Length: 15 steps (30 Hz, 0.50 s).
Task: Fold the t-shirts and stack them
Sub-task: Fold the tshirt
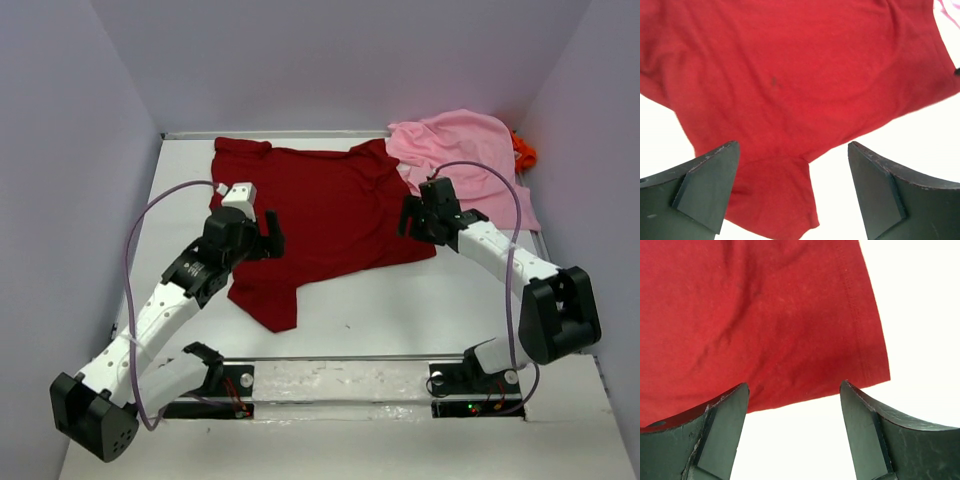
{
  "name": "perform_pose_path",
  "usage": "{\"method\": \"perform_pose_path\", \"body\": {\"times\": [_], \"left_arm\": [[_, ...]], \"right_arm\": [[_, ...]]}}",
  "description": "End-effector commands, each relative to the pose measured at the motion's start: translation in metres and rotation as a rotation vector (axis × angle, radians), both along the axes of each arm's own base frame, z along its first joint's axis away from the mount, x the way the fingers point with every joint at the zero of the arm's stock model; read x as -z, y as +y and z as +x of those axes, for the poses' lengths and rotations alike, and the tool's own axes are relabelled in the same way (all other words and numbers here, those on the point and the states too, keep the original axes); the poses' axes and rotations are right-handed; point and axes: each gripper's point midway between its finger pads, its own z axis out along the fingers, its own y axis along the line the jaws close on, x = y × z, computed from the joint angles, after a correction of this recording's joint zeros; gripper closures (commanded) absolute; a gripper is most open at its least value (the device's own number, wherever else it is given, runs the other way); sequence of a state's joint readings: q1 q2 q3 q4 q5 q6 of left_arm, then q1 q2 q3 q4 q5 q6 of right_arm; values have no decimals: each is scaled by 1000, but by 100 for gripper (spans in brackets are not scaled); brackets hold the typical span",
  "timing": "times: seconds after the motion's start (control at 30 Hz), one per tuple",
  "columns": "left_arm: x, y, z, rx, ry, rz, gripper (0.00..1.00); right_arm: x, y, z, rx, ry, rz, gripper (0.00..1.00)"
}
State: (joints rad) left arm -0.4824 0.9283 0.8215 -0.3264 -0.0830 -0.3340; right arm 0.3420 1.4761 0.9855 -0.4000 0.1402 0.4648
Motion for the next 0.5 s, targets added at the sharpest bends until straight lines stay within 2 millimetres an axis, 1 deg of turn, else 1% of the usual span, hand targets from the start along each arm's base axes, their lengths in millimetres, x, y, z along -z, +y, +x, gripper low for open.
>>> {"method": "perform_pose_path", "body": {"times": [0.0, 0.03, 0.1, 0.17, 0.2, 0.3, 0.33, 0.37, 0.43, 0.47], "left_arm": [[17, -13, -13, 14, 36, -11, 1], [20, -17, -18, 19, 46, -7, 1], [24, -24, -22, 35, 68, 3, 1], [22, -35, -26, 76, 97, 0, 1], [28, -38, -25, 83, 115, 16, 1], [27, -37, -21, 56, 102, 59, 1], [25, -38, -20, 56, 93, 56, 1], [18, -37, -17, 54, 69, 57, 1], [10, -36, -14, 50, 42, 57, 1], [2, -36, -10, 52, 12, 63, 1]], "right_arm": [[-25, -7, 3, 68, -93, 20, 21], [-26, -9, 2, 74, -99, 13, 22], [-23, -11, -1, 77, -89, 5, 21], [-22, -14, -4, 94, -83, -1, 21], [-18, -15, -6, 110, -75, 7, 21], [-15, -20, -10, 165, -62, 11, 22], [-8, -21, -15, 185, -47, 18, 22], [-7, -25, -17, 201, -50, 10, 22], [1, -40, -20, 267, -39, -2, 22], [12, -56, -24, 313, -12, -4, 22]]}}
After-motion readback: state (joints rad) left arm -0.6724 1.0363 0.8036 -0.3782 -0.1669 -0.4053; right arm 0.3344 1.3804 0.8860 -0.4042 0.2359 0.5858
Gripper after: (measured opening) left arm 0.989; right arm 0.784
